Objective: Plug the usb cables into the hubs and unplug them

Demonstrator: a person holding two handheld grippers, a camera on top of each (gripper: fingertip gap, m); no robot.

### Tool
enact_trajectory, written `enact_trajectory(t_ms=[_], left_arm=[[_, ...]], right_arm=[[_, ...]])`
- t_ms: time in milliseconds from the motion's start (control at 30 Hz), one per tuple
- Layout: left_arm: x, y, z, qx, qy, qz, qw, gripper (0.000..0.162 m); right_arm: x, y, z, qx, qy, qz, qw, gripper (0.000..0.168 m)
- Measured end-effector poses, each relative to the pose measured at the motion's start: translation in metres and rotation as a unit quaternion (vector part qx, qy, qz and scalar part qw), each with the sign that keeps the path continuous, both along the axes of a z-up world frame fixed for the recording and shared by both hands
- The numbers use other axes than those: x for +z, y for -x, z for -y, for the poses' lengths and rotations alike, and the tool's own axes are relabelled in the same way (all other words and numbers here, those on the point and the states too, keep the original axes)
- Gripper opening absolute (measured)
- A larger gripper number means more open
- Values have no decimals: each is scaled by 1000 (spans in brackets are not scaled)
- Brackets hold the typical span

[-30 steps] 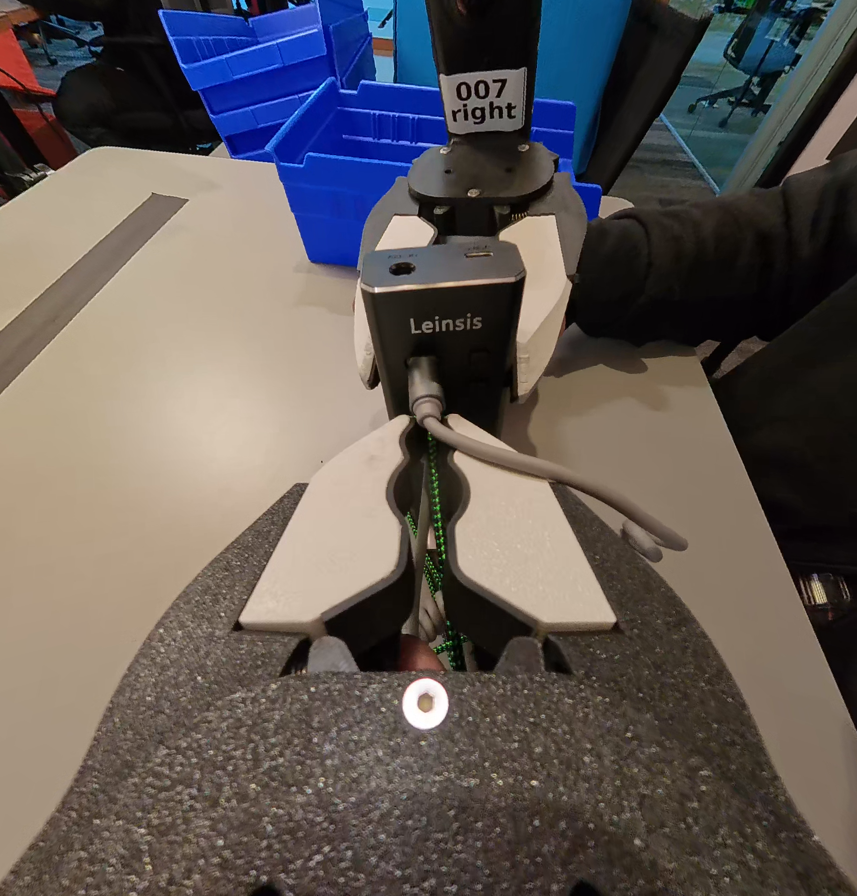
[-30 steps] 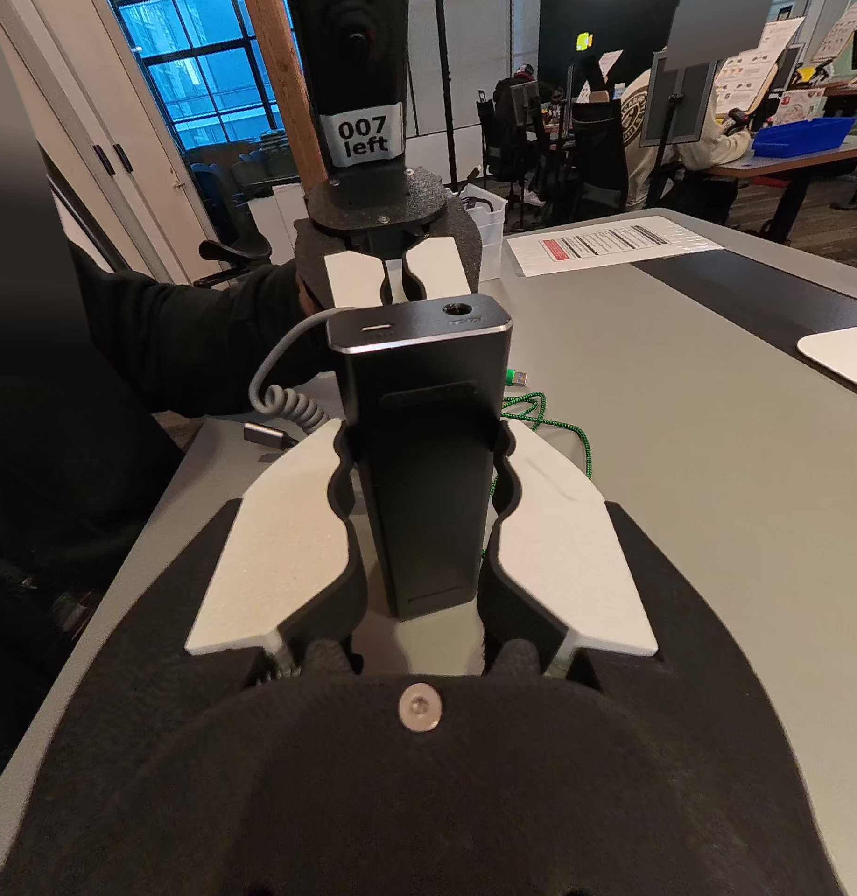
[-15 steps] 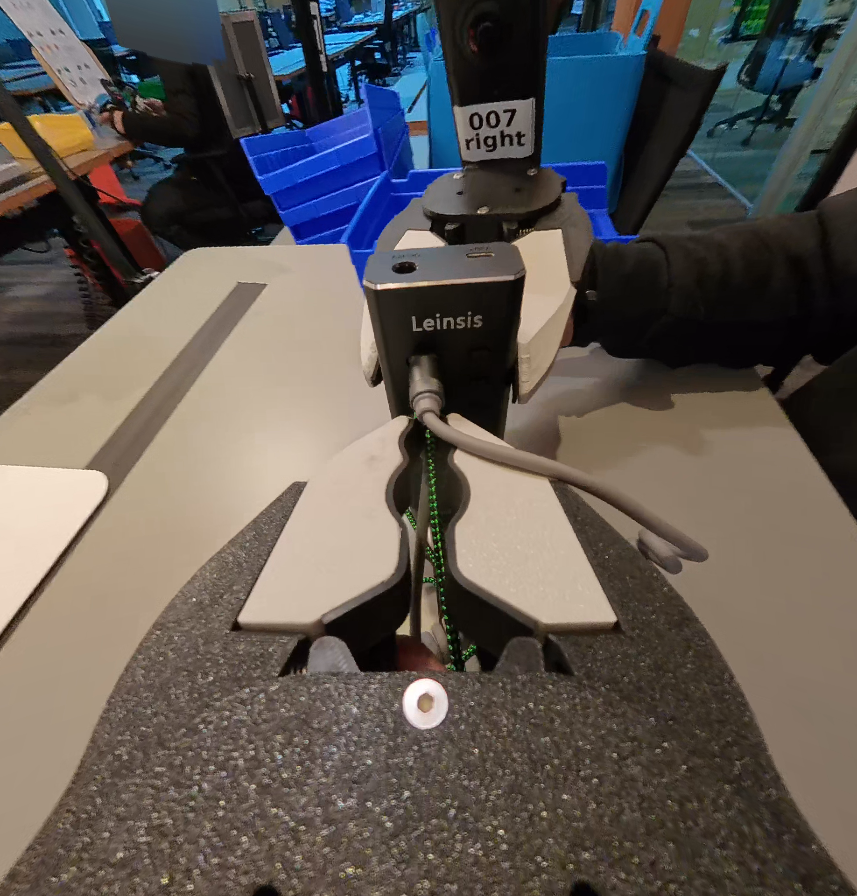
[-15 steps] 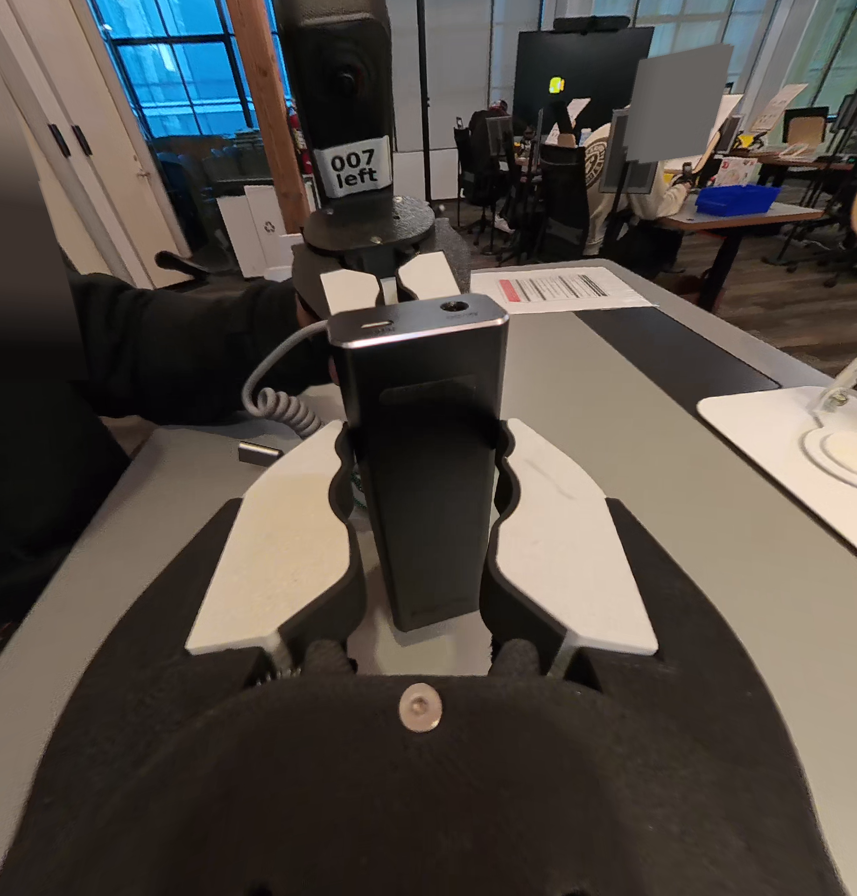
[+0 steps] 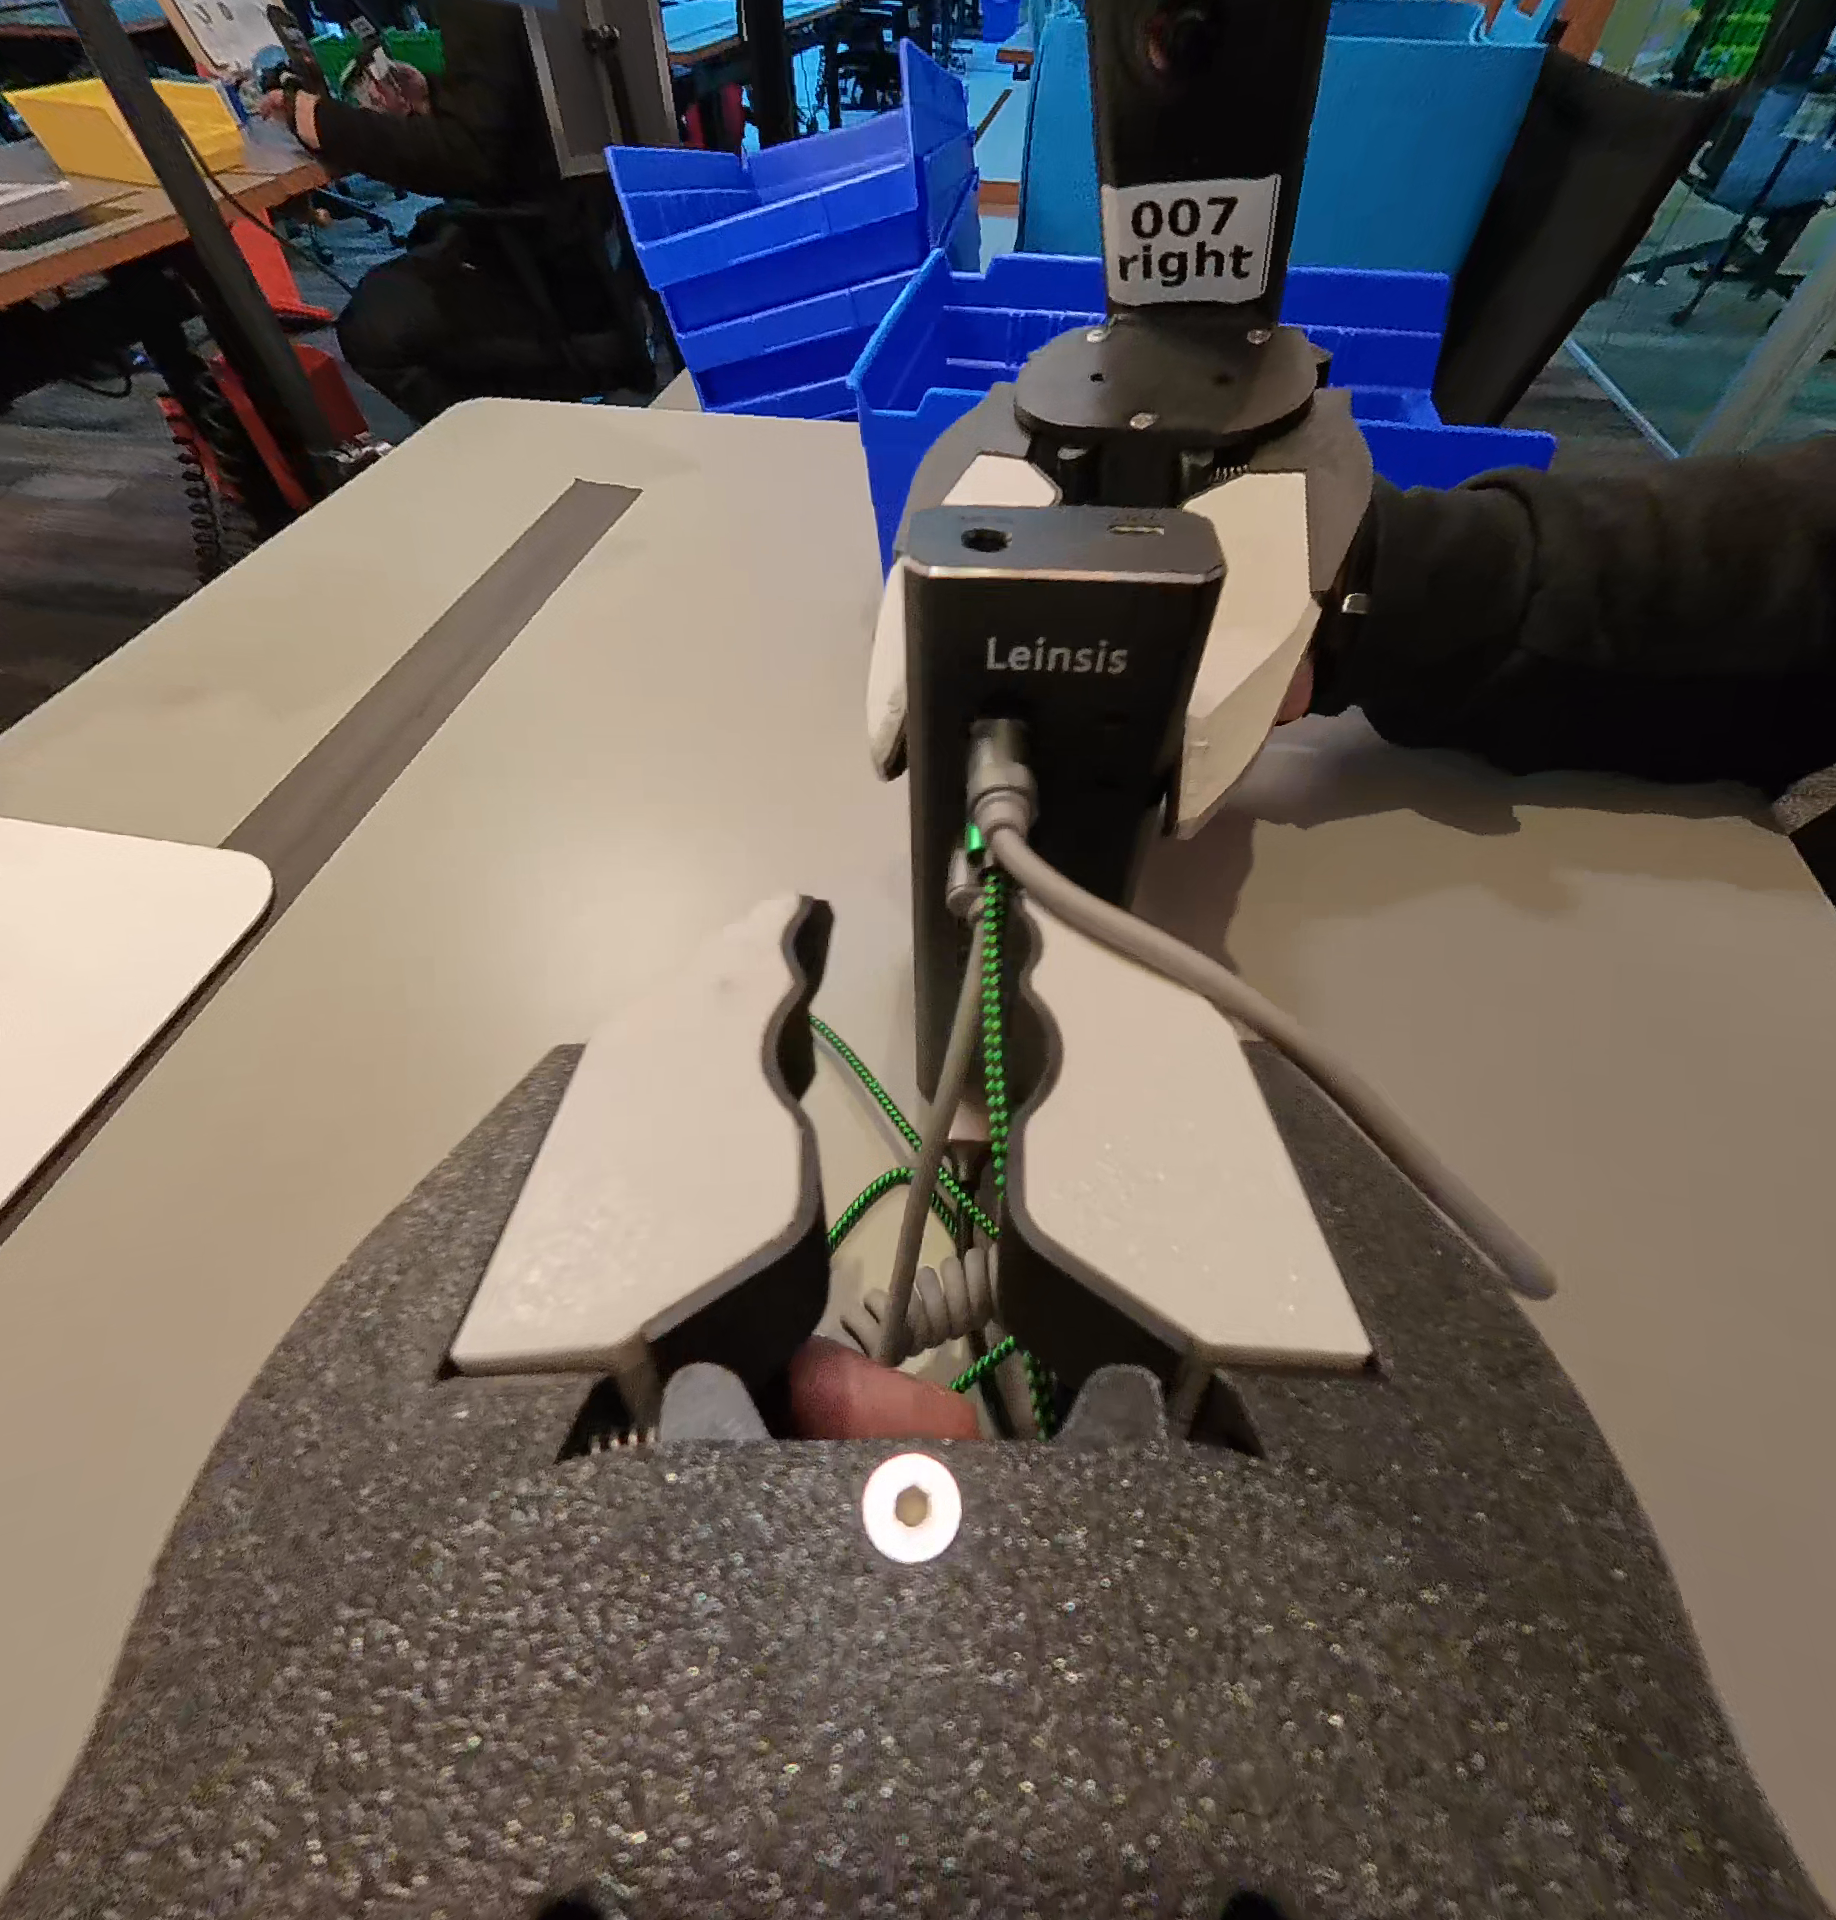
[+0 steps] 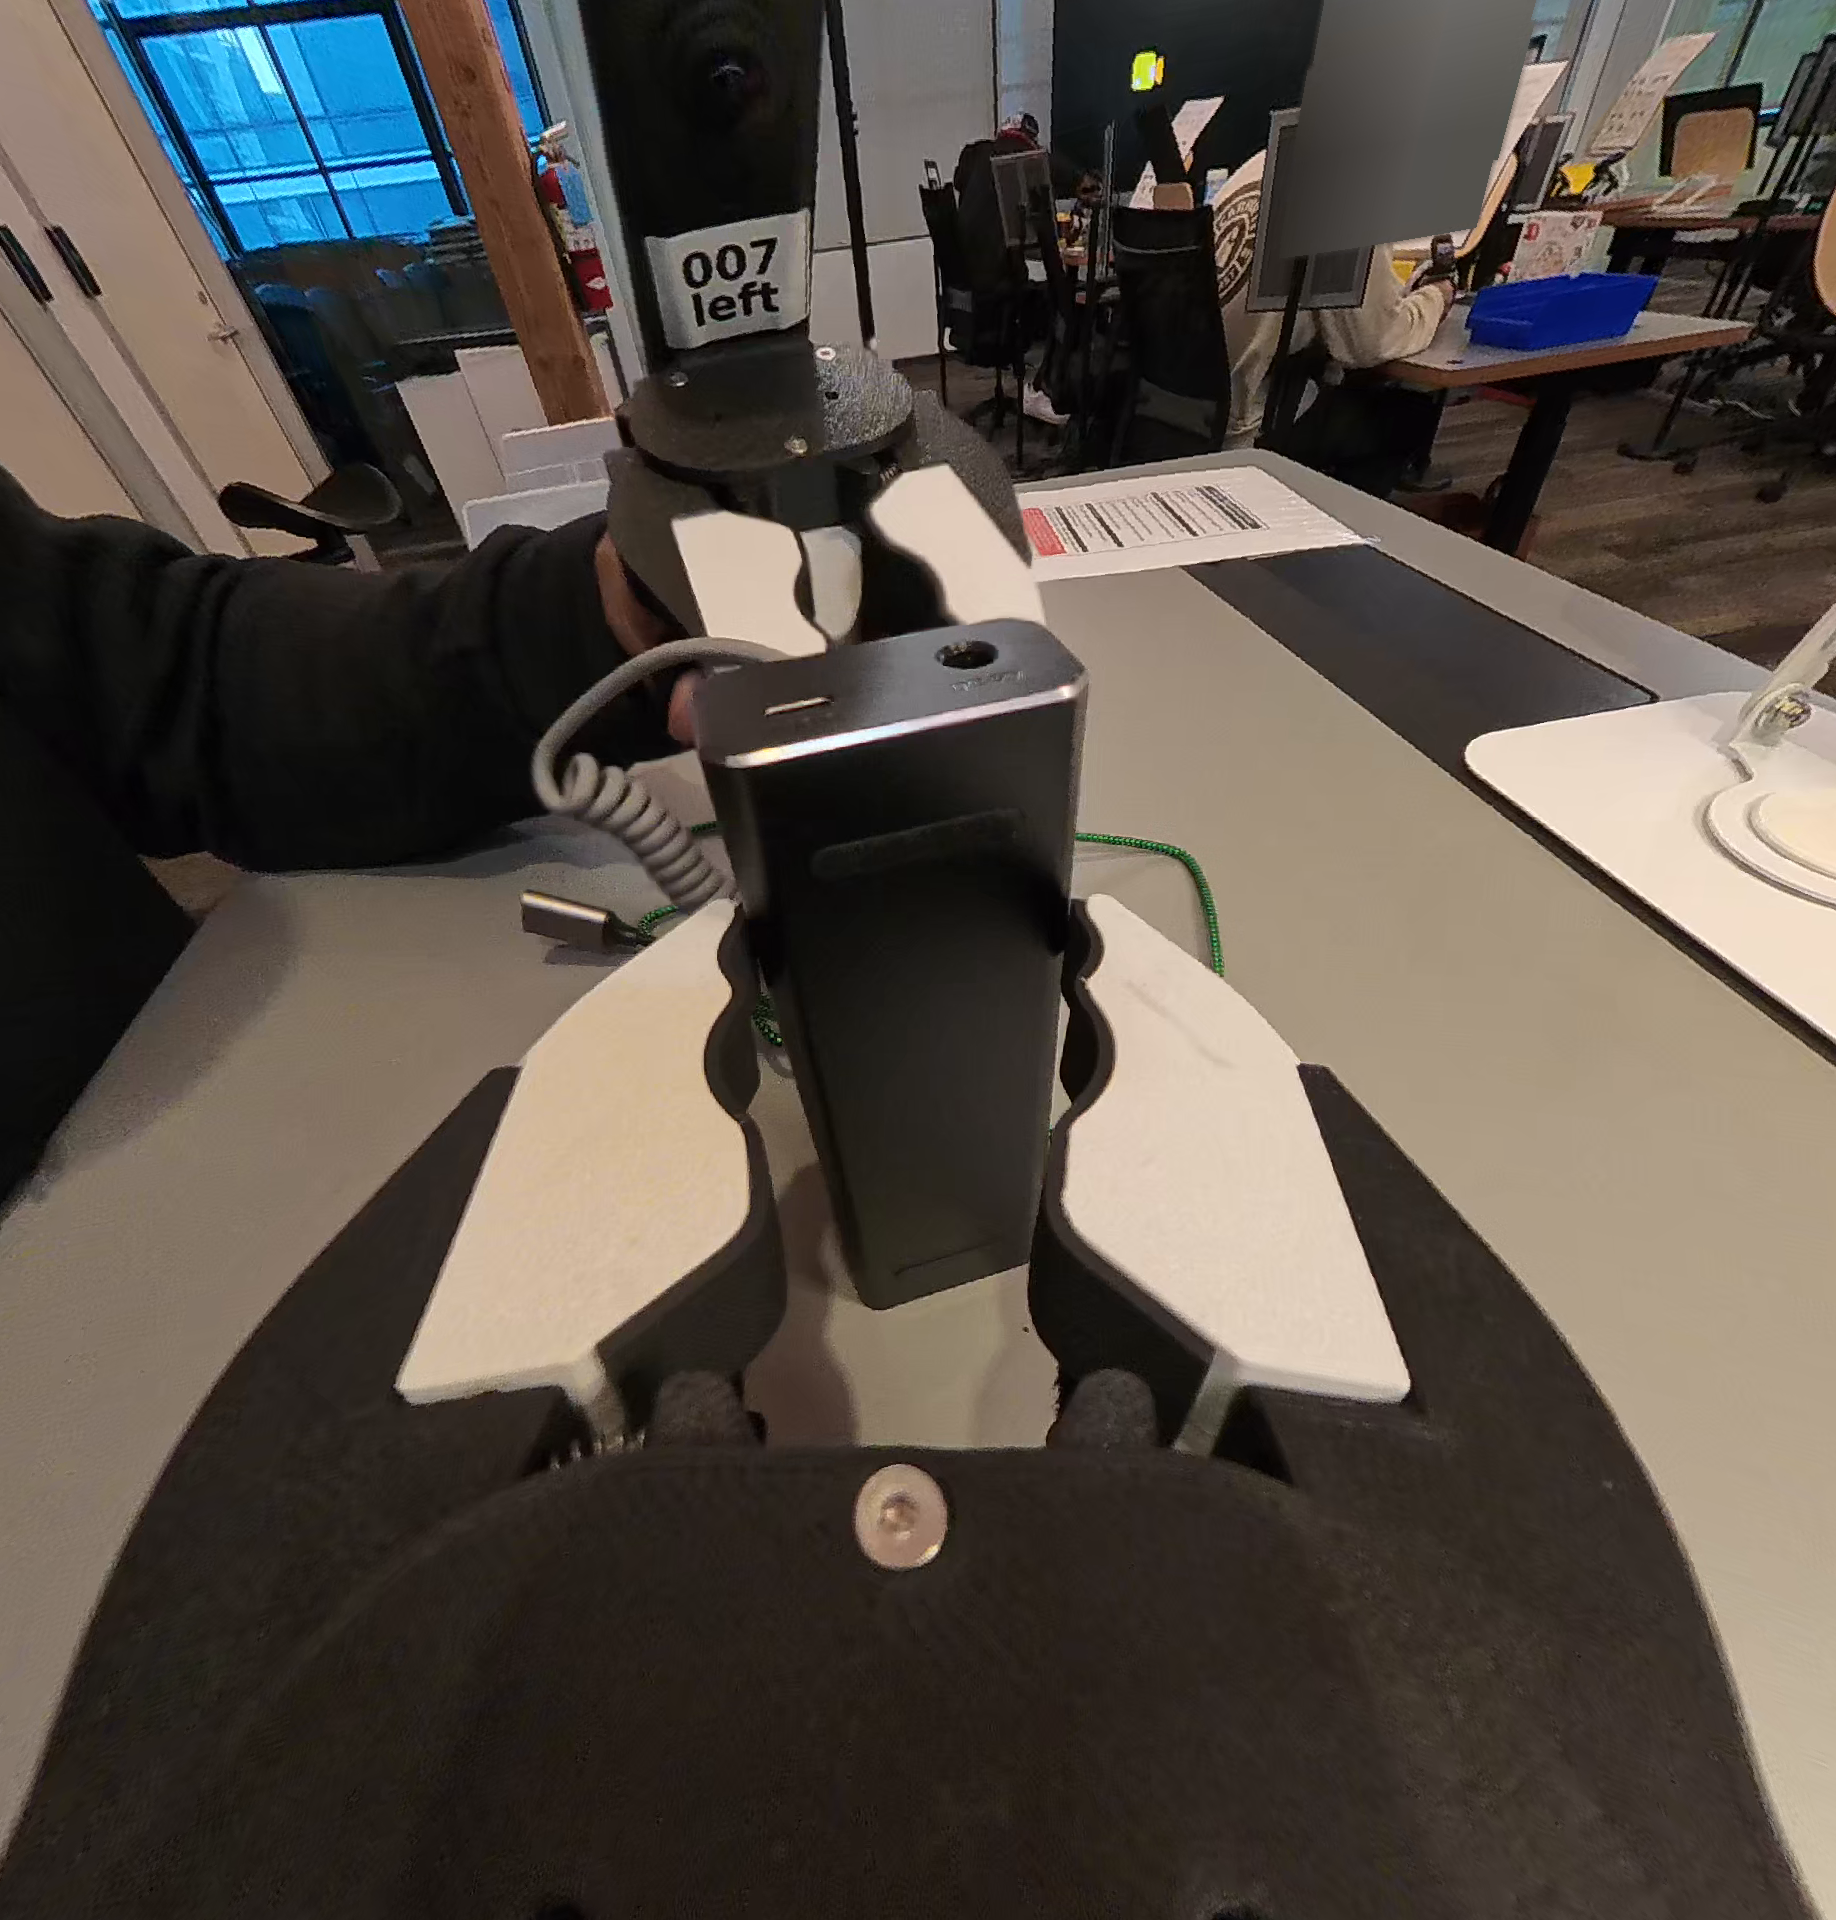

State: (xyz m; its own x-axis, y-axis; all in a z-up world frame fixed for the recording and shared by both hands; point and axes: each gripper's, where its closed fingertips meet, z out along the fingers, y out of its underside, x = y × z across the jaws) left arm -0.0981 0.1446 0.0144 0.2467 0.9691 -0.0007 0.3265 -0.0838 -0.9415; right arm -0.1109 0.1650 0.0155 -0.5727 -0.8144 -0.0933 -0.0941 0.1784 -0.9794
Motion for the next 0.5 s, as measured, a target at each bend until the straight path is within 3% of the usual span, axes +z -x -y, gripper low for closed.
enact_trajectory(t_ms=[200,367,500], left_arm=[[14,-35,20,19,-19,-30,999,59],[34,-64,44,51,-41,-73,995,61],[23,-79,69,83,-38,-63,994,60]], right_arm=[[-2,0,-3,-6,-2,31,1000,55],[-6,1,-2,-2,-14,45,999,59],[-12,2,-3,1,-18,40,999,60]])
